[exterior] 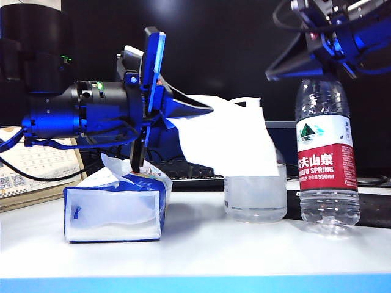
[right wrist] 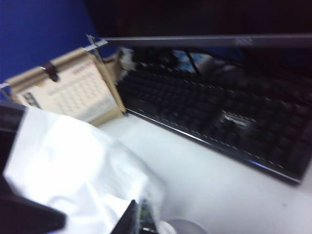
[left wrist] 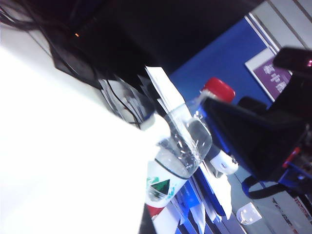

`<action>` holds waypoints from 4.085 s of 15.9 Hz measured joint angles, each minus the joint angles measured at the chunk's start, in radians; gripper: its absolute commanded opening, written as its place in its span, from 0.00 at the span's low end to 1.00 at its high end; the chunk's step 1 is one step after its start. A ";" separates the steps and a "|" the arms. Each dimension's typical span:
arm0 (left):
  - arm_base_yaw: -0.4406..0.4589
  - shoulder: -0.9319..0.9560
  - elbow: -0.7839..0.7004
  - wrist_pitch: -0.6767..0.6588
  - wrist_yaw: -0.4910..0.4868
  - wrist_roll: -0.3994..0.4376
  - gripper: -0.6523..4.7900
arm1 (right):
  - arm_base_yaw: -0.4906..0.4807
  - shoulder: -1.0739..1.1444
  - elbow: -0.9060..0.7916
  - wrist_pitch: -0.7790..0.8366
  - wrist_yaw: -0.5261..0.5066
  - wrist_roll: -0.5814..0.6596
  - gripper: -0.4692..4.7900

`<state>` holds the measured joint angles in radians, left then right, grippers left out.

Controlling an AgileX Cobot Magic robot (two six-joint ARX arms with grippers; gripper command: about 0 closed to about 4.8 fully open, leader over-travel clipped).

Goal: Pull out a tissue from the tissue dispenser, then press the switch of the alcohol sanitizer bottle to drop some sanitizer on the paper tissue, and finally place the treated tissue on the table.

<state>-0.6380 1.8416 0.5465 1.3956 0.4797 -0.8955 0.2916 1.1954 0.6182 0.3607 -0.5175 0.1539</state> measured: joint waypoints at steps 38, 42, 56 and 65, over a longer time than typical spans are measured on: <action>-0.001 0.000 0.001 0.017 0.016 -0.014 0.11 | 0.072 0.104 0.011 0.003 0.011 0.014 0.08; -0.001 0.000 0.001 0.017 0.016 -0.011 0.11 | 0.072 0.101 0.012 -0.017 0.005 0.003 0.08; 0.000 0.000 0.001 0.016 0.013 0.002 0.11 | 0.073 0.011 0.000 -0.090 -0.056 -0.005 0.08; 0.043 0.000 0.014 -0.047 -0.018 0.042 0.11 | 0.072 0.005 0.002 0.001 0.012 -0.015 0.08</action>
<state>-0.5945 1.8416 0.5606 1.3491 0.4614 -0.8532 0.3634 1.2003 0.6205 0.3614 -0.5053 0.1387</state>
